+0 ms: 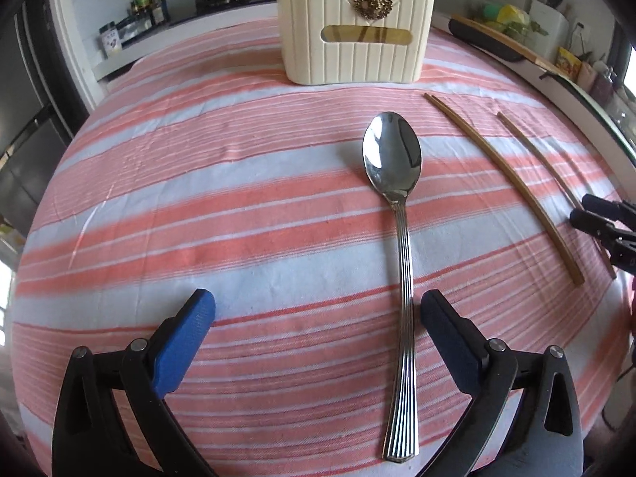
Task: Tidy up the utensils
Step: 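Grasp the steel spoon handle with left tool while right tool grasps a chopstick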
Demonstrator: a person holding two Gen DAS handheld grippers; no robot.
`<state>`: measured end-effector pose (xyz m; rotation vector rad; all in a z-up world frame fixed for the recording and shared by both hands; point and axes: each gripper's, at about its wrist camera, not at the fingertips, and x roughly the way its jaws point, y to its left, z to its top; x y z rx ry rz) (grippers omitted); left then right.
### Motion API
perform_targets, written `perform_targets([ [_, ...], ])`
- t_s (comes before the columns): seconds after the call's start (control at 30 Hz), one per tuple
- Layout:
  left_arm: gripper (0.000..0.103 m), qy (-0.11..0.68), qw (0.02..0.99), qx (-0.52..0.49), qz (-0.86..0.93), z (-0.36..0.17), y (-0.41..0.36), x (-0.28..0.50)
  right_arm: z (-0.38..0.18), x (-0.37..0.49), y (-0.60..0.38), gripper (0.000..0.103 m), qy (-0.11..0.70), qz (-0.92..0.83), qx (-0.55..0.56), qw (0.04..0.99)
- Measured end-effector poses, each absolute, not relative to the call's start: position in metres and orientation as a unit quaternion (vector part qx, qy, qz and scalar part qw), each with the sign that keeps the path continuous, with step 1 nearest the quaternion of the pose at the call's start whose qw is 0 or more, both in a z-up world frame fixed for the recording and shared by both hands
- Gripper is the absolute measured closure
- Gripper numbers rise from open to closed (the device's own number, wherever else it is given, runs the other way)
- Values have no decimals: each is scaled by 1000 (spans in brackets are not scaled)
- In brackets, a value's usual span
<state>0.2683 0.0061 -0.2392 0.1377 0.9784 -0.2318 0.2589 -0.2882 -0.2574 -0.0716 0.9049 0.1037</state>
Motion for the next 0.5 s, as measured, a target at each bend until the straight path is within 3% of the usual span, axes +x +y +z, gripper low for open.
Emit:
perform_targets([
  [0.27,0,476,869,68,-118,-238,6,271,-258,259,-289,46,446,63,-46,891],
  [0.5,1,485,858,84,-150,-220,-16,293,-253,274,-287,46,519,99,-76,846],
])
